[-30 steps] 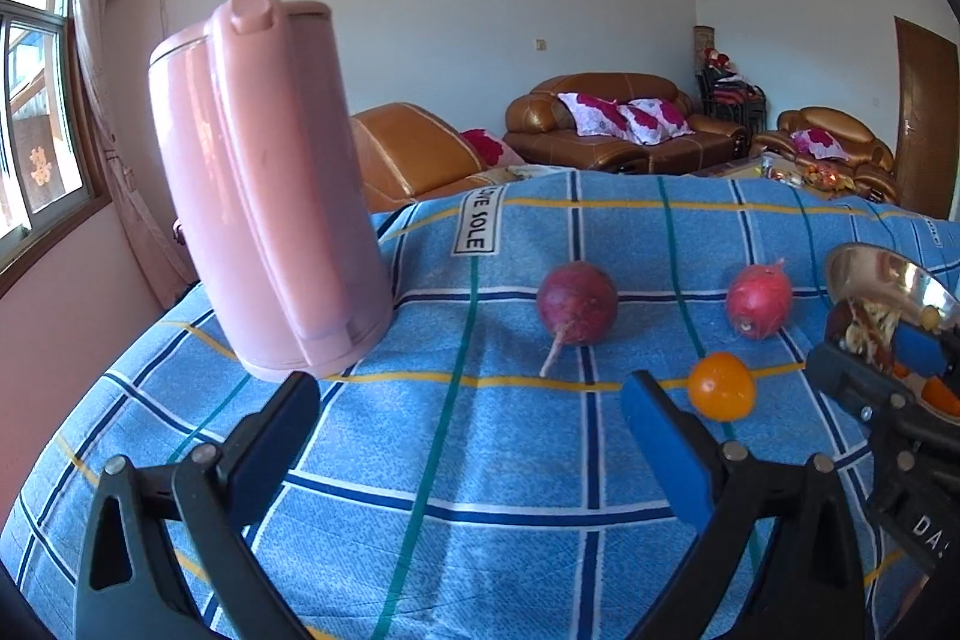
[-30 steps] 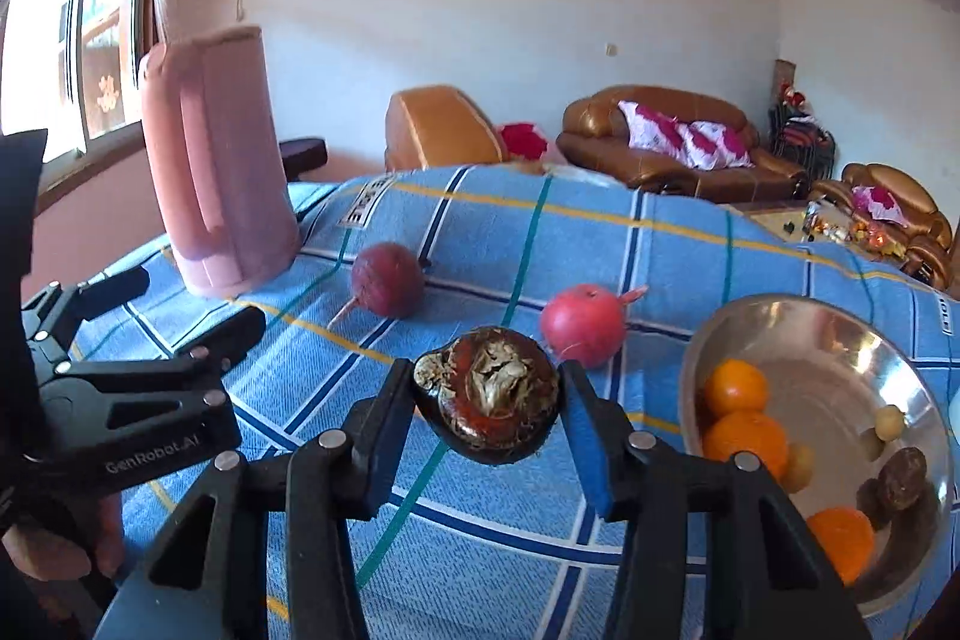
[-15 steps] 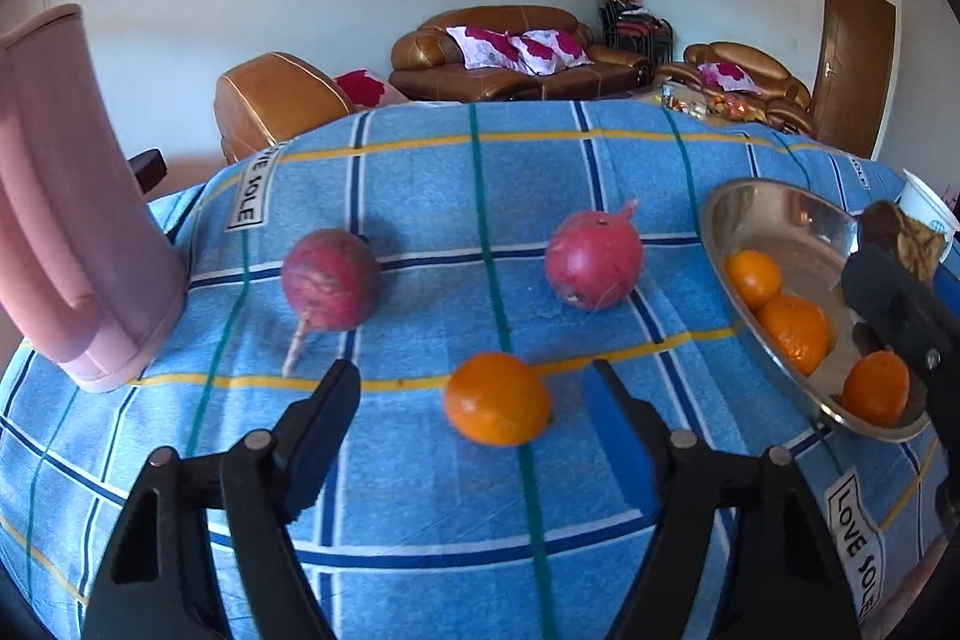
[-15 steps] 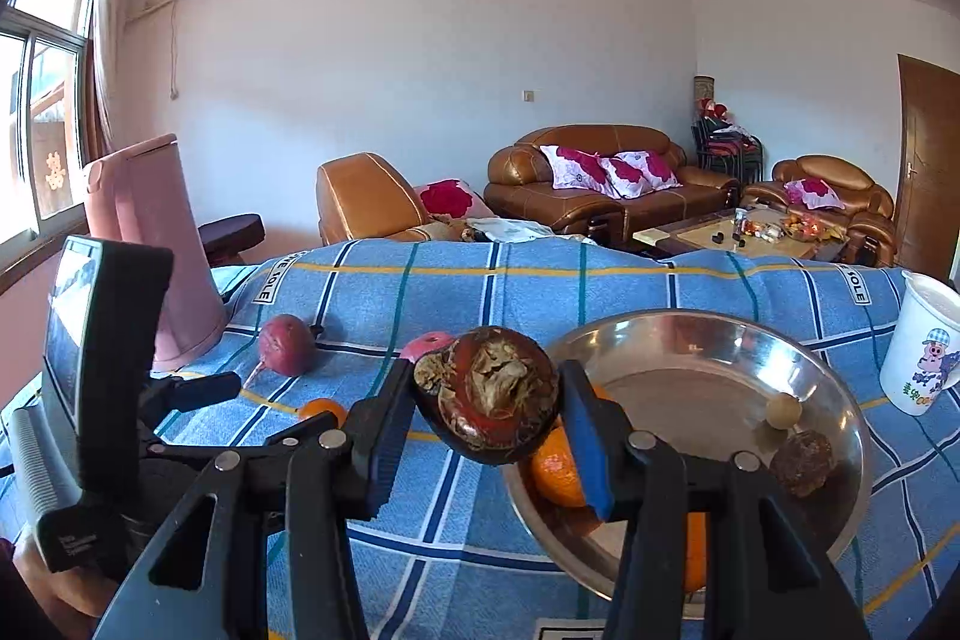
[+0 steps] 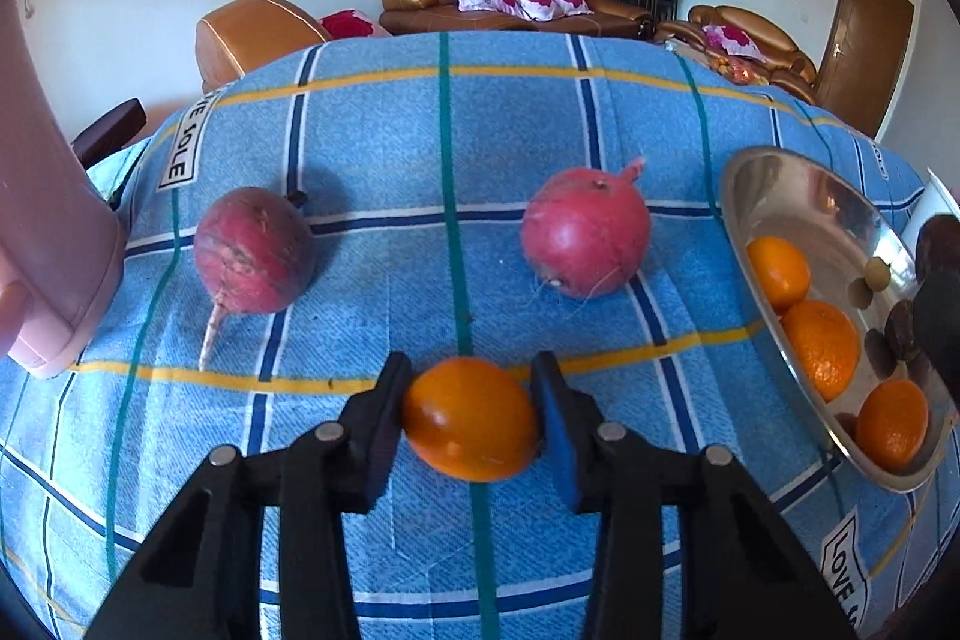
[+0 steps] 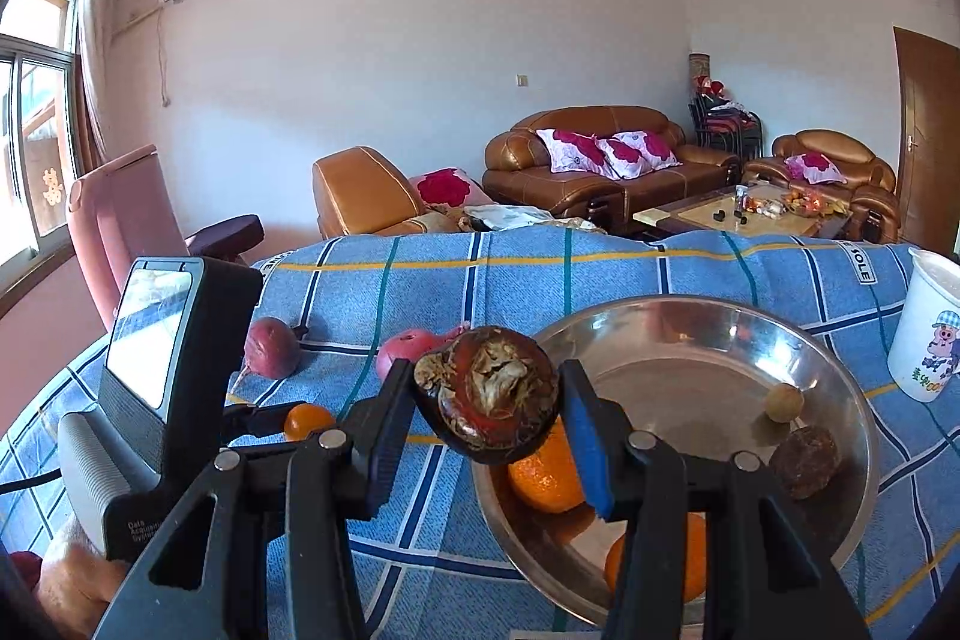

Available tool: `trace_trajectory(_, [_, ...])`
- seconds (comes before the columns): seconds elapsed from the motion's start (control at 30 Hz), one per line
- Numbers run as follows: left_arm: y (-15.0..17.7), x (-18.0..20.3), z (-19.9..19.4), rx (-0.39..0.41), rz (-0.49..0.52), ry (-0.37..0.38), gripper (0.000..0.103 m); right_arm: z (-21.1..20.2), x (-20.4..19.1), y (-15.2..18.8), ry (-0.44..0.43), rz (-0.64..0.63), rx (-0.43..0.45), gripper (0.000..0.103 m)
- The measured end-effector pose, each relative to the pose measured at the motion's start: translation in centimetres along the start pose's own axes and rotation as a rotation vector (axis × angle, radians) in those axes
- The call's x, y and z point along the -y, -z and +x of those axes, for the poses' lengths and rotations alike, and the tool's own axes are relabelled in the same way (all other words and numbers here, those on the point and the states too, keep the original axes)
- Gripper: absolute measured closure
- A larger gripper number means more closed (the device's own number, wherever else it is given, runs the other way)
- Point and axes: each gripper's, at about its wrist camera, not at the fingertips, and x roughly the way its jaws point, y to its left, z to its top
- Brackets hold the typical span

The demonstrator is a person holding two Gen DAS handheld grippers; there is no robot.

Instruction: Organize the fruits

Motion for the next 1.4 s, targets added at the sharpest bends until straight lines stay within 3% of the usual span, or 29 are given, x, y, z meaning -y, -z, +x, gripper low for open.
trace_trajectory(0.5, [1.5,0.8,-6.3,0.316,-0.015,-0.182,0.060,-0.6,-1.3,0.6,0.086,-0.086,0.076,0.052])
trace_trajectory(0.8, [2.3,1.1,-7.7,0.362,-0.011,-0.232,0.060,-0.8,-2.3,0.9,0.093,-0.126,0.090,0.052])
trace_trajectory(1.4, [4.8,1.7,-9.9,0.389,-0.052,-0.244,0.060,-2.1,-2.0,1.4,0.104,-0.132,0.067,0.052])
